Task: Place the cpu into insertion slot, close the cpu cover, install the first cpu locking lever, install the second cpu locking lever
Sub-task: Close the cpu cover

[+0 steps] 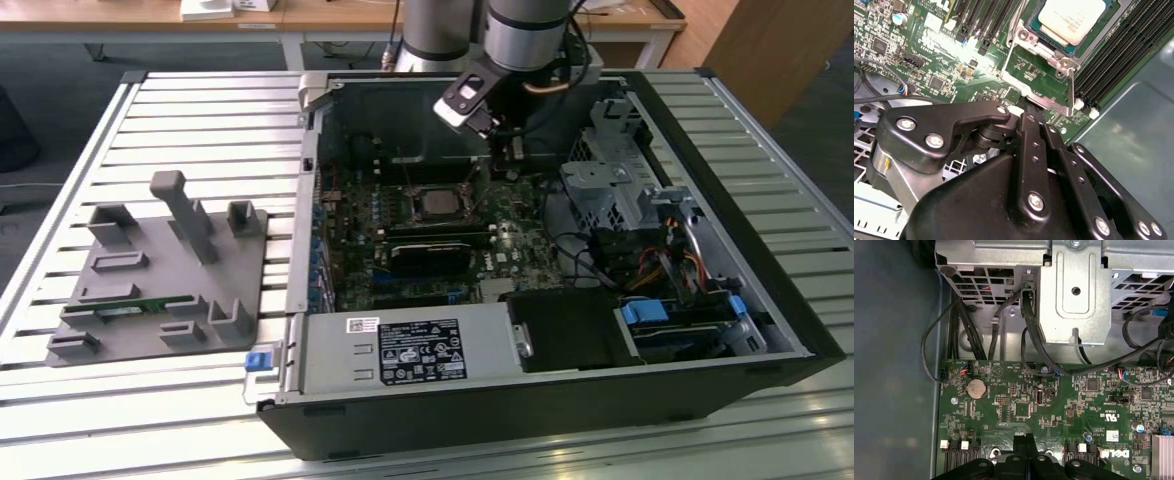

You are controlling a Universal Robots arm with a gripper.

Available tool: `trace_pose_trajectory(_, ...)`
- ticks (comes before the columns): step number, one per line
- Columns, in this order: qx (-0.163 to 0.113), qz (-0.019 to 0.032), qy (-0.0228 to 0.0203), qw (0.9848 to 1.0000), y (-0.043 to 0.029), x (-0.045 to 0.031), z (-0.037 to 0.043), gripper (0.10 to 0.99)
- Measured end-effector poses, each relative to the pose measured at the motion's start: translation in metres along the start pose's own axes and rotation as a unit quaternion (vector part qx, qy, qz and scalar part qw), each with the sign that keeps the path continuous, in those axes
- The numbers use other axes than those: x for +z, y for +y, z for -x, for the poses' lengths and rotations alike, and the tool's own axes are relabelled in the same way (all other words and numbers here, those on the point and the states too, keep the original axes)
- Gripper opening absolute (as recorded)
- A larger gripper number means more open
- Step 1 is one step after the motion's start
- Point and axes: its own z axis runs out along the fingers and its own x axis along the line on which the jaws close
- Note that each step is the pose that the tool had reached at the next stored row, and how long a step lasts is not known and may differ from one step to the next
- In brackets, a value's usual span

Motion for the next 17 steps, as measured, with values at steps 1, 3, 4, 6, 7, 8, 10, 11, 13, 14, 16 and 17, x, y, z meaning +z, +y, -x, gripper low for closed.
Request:
trace_pose_trajectory(1,0.000,0.0000,0.0000,1.0000,-0.0007,0.0000,0.0000,0.106)
trace_pose_trajectory(3,0.000,0.0000,0.0000,1.0000,-0.0030,0.0000,0.0000,0.106)
trace_pose_trajectory(4,0.000,0.0000,0.0000,1.0000,-0.0040,0.0000,-0.0001,0.106)
trace_pose_trajectory(6,0.000,0.0000,0.0000,1.0000,-0.0061,0.0000,-0.0001,0.106)
trace_pose_trajectory(7,0.000,0.0000,0.0000,1.0000,-0.0072,0.0000,-0.0002,0.106)
trace_pose_trajectory(8,0.000,0.0000,0.0000,1.0000,-0.0084,0.0000,-0.0002,0.106)
trace_pose_trajectory(10,0.000,0.0000,0.0000,1.0000,-0.0101,0.0000,-0.0002,0.106)
trace_pose_trajectory(11,0.000,0.0000,0.0000,1.0000,-0.0110,0.0000,-0.0002,0.106)
trace_pose_trajectory(13,0.000,-0.0001,-0.0001,1.0000,-0.0129,0.0000,-0.0003,0.106)
trace_pose_trajectory(14,0.000,0.0000,0.0000,1.0000,-0.0138,0.0000,-0.0004,0.106)
trace_pose_trajectory(16,-0.001,0.0000,0.0000,1.0000,-0.0159,0.0001,-0.0010,0.106)
trace_pose_trajectory(17,-0.002,0.0000,0.0001,1.0000,-0.0177,0.0001,-0.0012,0.106)
